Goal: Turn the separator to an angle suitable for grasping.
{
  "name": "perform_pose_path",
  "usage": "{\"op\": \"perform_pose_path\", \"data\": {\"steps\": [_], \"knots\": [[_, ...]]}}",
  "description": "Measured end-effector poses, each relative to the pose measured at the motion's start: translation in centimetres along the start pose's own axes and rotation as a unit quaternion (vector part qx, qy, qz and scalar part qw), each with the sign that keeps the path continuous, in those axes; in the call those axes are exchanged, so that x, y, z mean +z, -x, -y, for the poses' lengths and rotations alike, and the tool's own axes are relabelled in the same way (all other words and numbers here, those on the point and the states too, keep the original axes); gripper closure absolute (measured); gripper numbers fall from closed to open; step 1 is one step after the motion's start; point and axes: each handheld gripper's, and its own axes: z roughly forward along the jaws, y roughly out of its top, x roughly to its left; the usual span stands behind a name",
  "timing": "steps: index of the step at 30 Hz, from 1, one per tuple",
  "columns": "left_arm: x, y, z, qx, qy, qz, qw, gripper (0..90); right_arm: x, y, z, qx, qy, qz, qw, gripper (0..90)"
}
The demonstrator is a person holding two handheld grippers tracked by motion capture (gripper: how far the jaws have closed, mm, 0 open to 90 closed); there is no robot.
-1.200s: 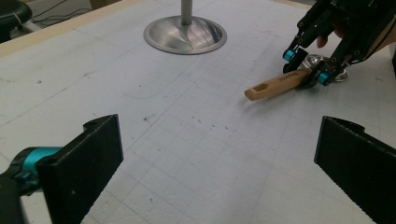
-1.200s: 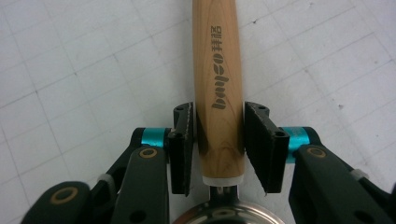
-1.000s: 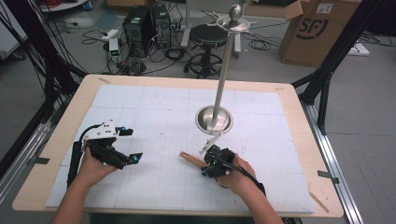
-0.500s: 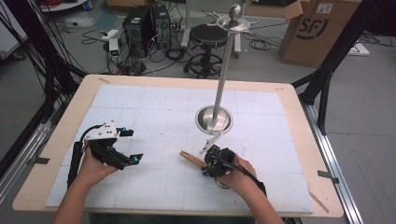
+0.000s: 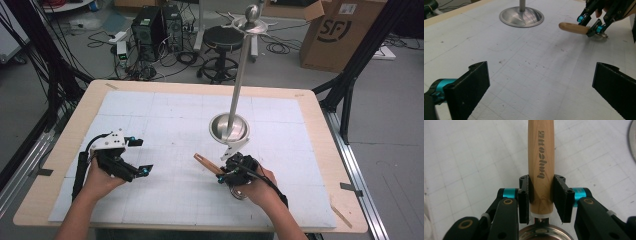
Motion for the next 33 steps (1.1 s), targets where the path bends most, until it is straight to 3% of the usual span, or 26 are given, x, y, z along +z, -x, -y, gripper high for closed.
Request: {"op": "perform_pose_path", "data": {"steps": [9,17,33], "knots": [[0.0,0.0,0.0,0.0,0.001,0.0,1.0,1.7,-1.4,0.3,0.0,0.011,0.056,-0.017,0.9982,68.1],[0.0,0.1,-0.1,0.0,0.003,0.002,1.0,1.7,-2.6,0.5,0.1,0.013,0.102,-0.029,0.9943,68.1],[-0.2,0.2,-0.3,-0.006,0.024,0.015,0.9996,1.7,-4.0,0.8,0.3,0.01,0.162,-0.037,0.9861,68.1]]}}
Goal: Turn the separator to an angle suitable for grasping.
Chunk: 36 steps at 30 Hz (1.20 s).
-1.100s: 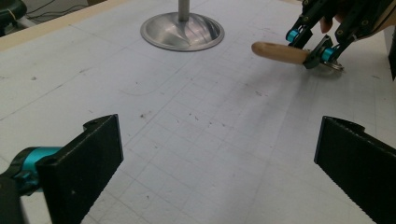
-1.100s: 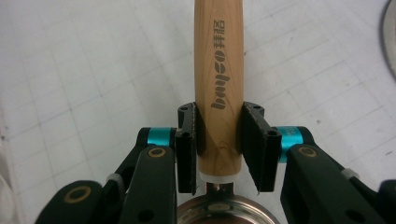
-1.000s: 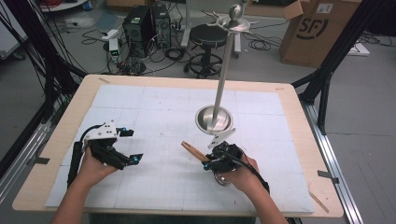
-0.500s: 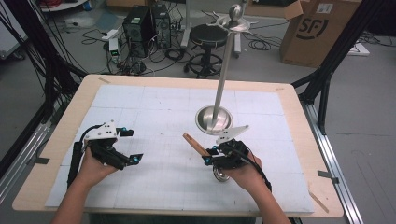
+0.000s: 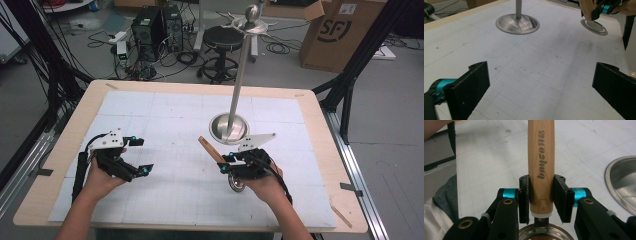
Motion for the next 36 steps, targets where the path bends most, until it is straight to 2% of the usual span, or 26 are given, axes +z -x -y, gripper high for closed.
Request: {"op": "perform_pose_path", "data": {"steps": [7,11,18,19,24,29,30,36], "knots": [[0.0,0.0,0.0,-0.001,0.001,0.003,1.0,1.7,-0.3,0.1,0.0,-0.001,0.014,-0.002,0.9999,68.1],[0.0,0.1,-0.1,-0.005,0.007,0.006,1.0,1.7,-0.5,-0.1,-0.1,-0.012,0.031,-0.006,0.9994,68.0],[0.0,0.4,-0.6,-0.011,0.035,0.025,0.999,1.7,-0.8,-0.3,-0.3,-0.017,0.051,-0.016,0.9984,68.0],[0.0,0.7,-0.9,-0.013,0.048,0.032,0.9983,1.7,-0.8,-0.3,-0.3,-0.018,0.052,-0.016,0.9984,68.0],[0.2,1.3,-1.7,-0.019,0.078,0.058,0.9951,1.7,-1.1,-0.4,-0.4,-0.029,0.075,-0.023,0.9965,68.0],[0.8,1.9,-2.3,-0.016,0.087,0.071,0.9936,1.8,-1.4,-0.7,-0.5,-0.036,0.096,-0.031,0.9942,68.0],[1.0,2.2,-2.6,-0.015,0.091,0.078,0.9927,1.8,-1.3,-0.7,-0.5,-0.038,0.1,-0.031,0.9937,68.0],[1.5,2.7,-3.3,-0.012,0.106,0.091,0.9901,1.8,-1.3,-0.8,-0.6,-0.041,0.115,-0.042,0.9916,67.9]]}}
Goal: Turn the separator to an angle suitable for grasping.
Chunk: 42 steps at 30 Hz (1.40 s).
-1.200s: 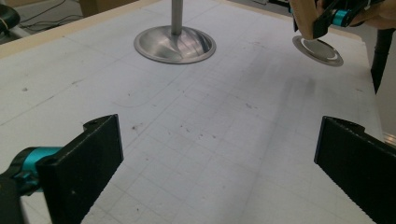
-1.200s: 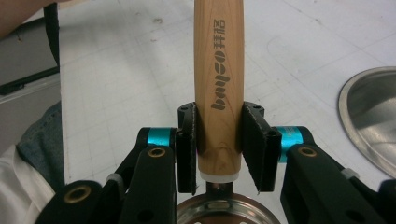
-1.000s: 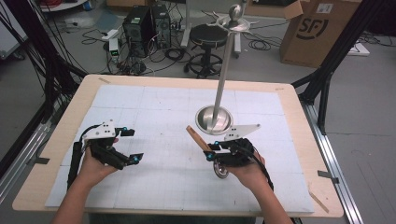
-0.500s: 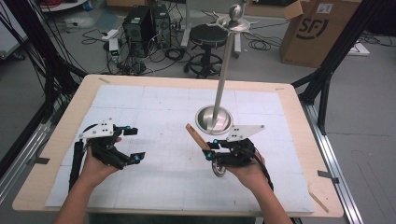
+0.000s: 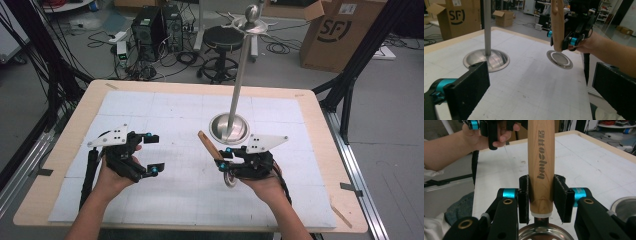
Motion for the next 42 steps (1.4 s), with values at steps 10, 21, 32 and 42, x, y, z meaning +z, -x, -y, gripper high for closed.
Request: {"op": "perform_pose_path", "data": {"steps": [10,21,32,42], "knots": [[0.9,0.5,-0.4,0.001,0.008,0.009,0.9999,1.8,0.1,-0.4,-0.1,-0.007,0.023,-0.019,0.9995,67.9],[1.5,1.1,-0.8,0.008,0.011,0.023,0.9996,10.8,1.5,-1.2,-0.1,-0.017,0.027,-0.044,0.9985,67.9],[2.5,1.8,-1.6,0.017,0.029,0.054,0.998,17.6,1.9,-1.7,-0.2,-0.019,0.043,-0.062,0.9969,67.9],[3.2,2.3,-2.3,0.028,0.031,0.079,0.996,21.9,2.1,-1.9,-0.4,-0.025,0.06,-0.073,0.9952,68.0]]}}
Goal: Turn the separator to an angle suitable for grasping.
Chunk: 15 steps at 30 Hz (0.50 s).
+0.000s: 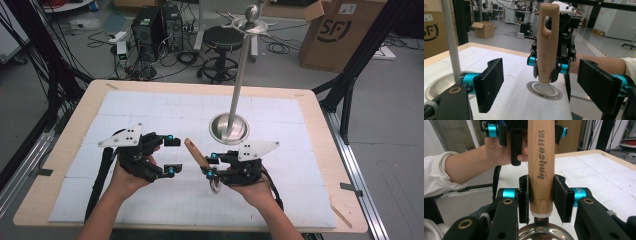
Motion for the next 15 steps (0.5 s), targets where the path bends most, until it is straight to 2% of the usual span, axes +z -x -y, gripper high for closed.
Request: {"op": "perform_pose_path", "data": {"steps": [7,15], "knots": [[0.9,0.2,-0.6,0.007,0.0,0.01,0.9999,22.2,0.0,0.1,-0.1,0.001,0.012,-0.006,0.9999,67.9],[1.8,0.6,-0.7,0.009,-0.001,0.019,0.9998,22.9,0.1,-0.1,-0.2,-0.005,0.012,-0.011,0.9999,68.0]]}}
